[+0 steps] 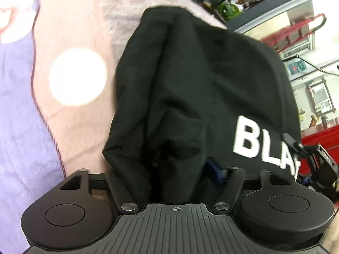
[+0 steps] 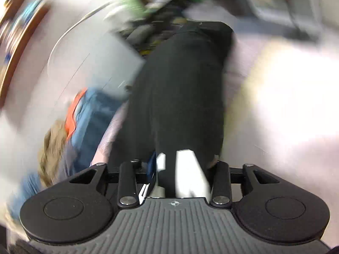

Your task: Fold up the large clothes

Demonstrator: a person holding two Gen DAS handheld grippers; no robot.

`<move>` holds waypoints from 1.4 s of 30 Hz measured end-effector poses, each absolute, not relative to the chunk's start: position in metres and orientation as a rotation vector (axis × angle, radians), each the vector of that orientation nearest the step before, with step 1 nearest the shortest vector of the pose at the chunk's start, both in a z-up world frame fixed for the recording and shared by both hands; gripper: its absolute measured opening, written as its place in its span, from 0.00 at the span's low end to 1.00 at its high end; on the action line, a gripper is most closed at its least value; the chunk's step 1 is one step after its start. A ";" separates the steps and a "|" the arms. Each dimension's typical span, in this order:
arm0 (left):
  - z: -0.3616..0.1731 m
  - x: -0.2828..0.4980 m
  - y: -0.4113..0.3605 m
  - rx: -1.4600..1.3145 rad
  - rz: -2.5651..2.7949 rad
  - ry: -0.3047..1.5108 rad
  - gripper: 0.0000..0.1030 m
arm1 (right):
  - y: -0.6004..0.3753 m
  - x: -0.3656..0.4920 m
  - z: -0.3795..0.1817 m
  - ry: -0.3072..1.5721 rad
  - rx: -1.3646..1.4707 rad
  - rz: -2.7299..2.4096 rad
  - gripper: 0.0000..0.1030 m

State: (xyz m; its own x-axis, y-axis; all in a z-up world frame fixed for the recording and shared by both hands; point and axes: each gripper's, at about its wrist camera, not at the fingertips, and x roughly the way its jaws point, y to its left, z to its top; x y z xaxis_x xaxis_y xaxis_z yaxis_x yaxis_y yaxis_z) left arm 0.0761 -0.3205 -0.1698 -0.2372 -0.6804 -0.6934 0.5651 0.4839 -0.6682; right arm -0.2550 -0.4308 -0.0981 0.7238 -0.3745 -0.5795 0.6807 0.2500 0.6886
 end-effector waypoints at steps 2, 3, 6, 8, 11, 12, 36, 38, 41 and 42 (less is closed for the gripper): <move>-0.175 0.087 -0.317 -0.136 -1.147 1.412 1.00 | -0.434 -0.283 -0.122 0.204 1.225 -0.669 0.51; -0.176 0.088 -0.312 -0.138 -1.147 1.416 1.00 | -0.434 -0.287 -0.125 0.183 1.233 -0.660 0.56; -0.164 0.097 -0.304 -0.087 -1.139 1.373 1.00 | -0.442 -0.288 -0.125 0.225 1.190 -0.658 0.65; -0.153 0.096 -0.289 -0.046 -1.121 1.341 1.00 | -0.449 -0.291 -0.123 0.238 1.199 -0.650 0.65; -0.129 0.088 -0.277 0.059 -1.048 1.250 1.00 | -0.445 -0.299 -0.112 0.242 1.188 -0.684 0.69; -0.118 0.081 -0.273 0.114 -1.021 1.214 1.00 | -0.443 -0.299 -0.108 0.249 1.179 -0.702 0.73; 0.020 -0.048 -0.253 0.680 -0.951 0.904 1.00 | -0.268 -0.209 0.010 0.891 0.445 -0.824 0.99; 0.021 -0.050 -0.253 0.689 -0.951 0.904 1.00 | -0.265 -0.206 0.010 0.910 0.438 -0.833 0.99; 0.022 -0.051 -0.255 0.686 -0.954 0.906 1.00 | -0.262 -0.204 0.013 0.926 0.436 -0.857 0.99; 0.021 -0.050 -0.255 0.683 -0.954 0.912 1.00 | -0.262 -0.204 0.013 0.928 0.441 -0.859 0.99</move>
State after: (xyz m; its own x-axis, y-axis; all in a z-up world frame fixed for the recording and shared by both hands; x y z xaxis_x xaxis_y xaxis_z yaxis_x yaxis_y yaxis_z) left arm -0.0503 -0.2553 0.0214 0.2777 -0.3816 -0.8816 0.8981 0.4290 0.0973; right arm -0.2040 -0.2618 0.0134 0.3131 -0.4481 -0.8373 0.7998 0.5998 -0.0220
